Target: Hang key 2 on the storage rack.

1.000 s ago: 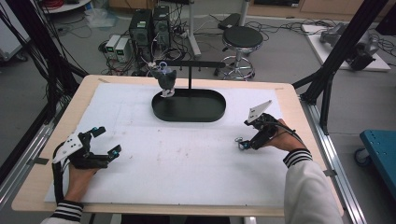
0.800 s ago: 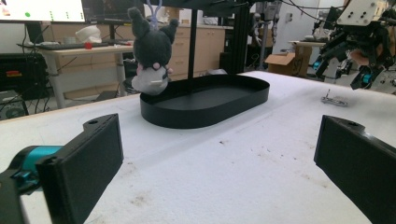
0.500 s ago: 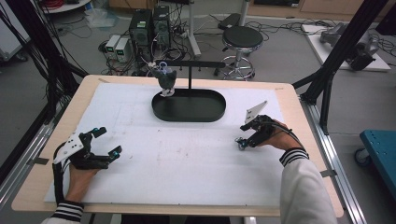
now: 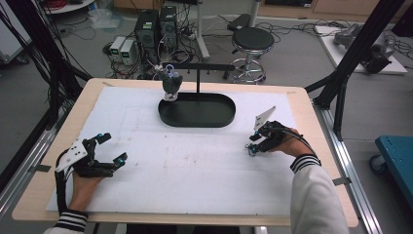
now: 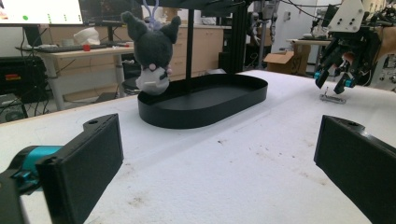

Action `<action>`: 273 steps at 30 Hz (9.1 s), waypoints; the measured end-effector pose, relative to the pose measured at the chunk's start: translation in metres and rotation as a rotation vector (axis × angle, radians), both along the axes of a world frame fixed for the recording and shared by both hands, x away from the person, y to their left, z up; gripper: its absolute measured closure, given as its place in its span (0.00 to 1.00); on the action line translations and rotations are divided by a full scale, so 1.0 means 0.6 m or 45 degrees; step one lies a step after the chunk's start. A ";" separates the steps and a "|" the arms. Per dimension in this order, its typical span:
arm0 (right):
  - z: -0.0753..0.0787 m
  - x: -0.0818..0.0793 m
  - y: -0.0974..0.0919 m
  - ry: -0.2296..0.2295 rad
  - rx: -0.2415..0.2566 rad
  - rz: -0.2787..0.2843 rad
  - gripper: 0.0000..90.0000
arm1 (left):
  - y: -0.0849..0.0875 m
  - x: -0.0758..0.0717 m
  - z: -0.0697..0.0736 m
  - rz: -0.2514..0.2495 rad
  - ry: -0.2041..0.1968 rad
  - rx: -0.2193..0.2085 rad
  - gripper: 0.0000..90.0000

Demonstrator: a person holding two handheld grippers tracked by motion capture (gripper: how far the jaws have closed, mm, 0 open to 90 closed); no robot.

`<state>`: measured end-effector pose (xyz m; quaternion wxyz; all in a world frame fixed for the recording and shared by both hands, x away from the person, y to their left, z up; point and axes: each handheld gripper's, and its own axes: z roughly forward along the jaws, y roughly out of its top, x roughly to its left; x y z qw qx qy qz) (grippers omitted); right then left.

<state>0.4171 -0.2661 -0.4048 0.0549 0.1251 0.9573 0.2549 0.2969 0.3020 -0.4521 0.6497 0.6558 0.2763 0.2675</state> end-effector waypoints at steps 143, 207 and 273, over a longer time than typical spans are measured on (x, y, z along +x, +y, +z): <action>0.270 0.196 0.121 -0.121 0.286 -0.309 0.98 | 0.001 -0.002 -0.001 0.017 -0.011 -0.006 0.02; 0.239 0.235 0.103 -0.225 0.295 -0.459 0.76 | 0.001 -0.001 -0.001 0.018 -0.010 -0.009 0.02; -0.069 -0.227 0.002 -0.714 0.976 -0.651 0.01 | 0.001 -0.002 -0.001 0.023 -0.012 -0.008 0.02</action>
